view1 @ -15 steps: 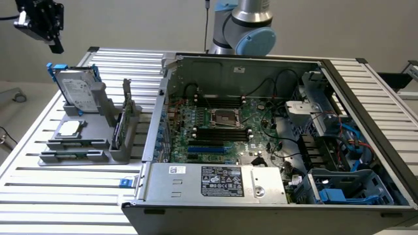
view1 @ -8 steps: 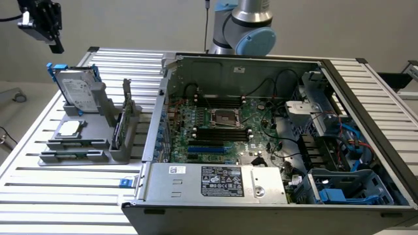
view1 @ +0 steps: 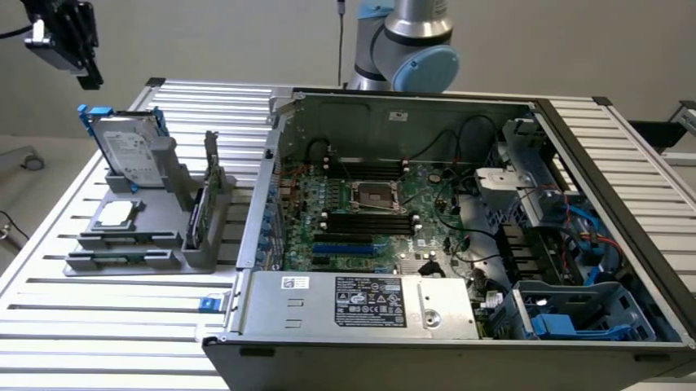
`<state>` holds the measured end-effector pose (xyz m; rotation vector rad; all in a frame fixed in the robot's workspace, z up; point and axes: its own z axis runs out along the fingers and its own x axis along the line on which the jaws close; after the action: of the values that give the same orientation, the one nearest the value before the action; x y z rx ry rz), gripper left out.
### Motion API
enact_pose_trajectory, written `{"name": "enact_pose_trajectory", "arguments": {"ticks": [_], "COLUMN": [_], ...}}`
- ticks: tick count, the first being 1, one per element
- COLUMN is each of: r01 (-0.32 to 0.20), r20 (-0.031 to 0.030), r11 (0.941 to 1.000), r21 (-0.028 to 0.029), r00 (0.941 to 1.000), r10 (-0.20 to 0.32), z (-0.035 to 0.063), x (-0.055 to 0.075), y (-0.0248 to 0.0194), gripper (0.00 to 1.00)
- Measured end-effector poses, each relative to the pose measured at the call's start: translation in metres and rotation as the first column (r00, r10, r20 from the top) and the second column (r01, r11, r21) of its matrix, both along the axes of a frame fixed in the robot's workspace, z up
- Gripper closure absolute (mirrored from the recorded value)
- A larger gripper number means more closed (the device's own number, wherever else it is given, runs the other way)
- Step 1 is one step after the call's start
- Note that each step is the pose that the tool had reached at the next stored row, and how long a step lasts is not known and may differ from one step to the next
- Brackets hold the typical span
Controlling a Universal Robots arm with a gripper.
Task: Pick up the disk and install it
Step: 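Pick up the disk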
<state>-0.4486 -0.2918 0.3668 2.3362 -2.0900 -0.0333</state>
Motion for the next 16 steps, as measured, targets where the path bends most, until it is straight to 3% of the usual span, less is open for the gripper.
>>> {"name": "enact_pose_trajectory", "arguments": {"ticks": [1,5,6,14,15,16], "r01": [0.0,0.0,0.0,0.0,0.0,0.0], "r20": [0.0019,0.0121,0.0132,0.014,0.014,0.014], "r11": [1.0,1.0,1.0,1.0,1.0,1.0], "r21": [-0.0001,-0.0005,-0.0004,-0.0027,-0.0039,-0.0055], "r00": [1.0,0.9999,0.9999,0.9999,0.9999,0.9999], "r10": [0.0,0.0,0.0,0.0,0.0,0.0], "z": [-0.0003,-0.0057,-0.0074,-0.0217,-0.0232,-0.0244], "x": [-0.001,-0.003,-0.004,-0.007,-0.007,-0.007], "y": [0.0,0.0,0.0,-0.0003,-0.0005,-0.0008], "gripper": [0.76,0.58,0.58,0.56,0.49,0.49]}}
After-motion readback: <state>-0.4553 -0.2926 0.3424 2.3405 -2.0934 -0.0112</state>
